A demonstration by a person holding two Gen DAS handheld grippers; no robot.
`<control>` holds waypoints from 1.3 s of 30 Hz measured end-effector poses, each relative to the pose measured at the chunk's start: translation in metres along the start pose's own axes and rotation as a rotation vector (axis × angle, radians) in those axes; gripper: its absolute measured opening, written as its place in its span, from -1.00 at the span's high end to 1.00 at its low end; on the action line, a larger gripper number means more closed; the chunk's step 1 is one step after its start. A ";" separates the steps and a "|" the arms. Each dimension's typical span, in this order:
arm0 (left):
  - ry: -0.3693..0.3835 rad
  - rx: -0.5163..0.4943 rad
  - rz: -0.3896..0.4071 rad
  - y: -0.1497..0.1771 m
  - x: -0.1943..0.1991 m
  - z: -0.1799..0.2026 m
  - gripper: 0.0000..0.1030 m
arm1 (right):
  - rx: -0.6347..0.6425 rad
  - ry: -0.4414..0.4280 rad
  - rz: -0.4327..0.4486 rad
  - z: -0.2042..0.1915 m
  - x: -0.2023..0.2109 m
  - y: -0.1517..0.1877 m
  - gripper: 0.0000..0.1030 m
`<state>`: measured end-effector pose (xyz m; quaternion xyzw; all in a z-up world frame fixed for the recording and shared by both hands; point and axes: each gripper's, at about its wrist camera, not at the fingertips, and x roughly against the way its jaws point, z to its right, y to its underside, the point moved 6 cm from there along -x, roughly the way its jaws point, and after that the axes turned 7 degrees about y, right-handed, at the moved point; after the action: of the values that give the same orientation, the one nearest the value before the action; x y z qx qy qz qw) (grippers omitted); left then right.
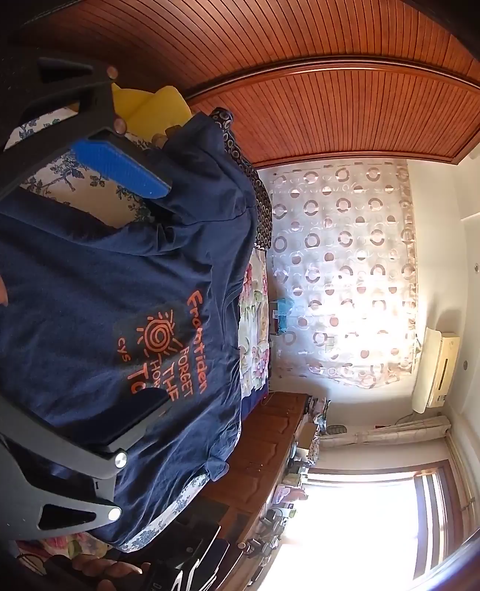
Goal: Fold small clothes
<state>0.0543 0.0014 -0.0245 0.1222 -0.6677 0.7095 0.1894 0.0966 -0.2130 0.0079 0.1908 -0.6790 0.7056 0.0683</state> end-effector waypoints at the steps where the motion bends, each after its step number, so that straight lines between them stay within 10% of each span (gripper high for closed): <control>1: 0.001 0.000 0.000 0.000 0.000 0.000 -1.00 | 0.000 0.000 0.000 0.000 0.000 0.000 -1.00; 39: -0.004 -0.008 0.006 -0.003 0.003 0.004 -1.00 | -0.001 -0.001 0.004 -0.005 0.002 -0.004 -1.00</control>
<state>0.0526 -0.0017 -0.0201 0.1209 -0.6714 0.7070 0.1863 0.0952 -0.2080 0.0122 0.1901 -0.6796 0.7053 0.0666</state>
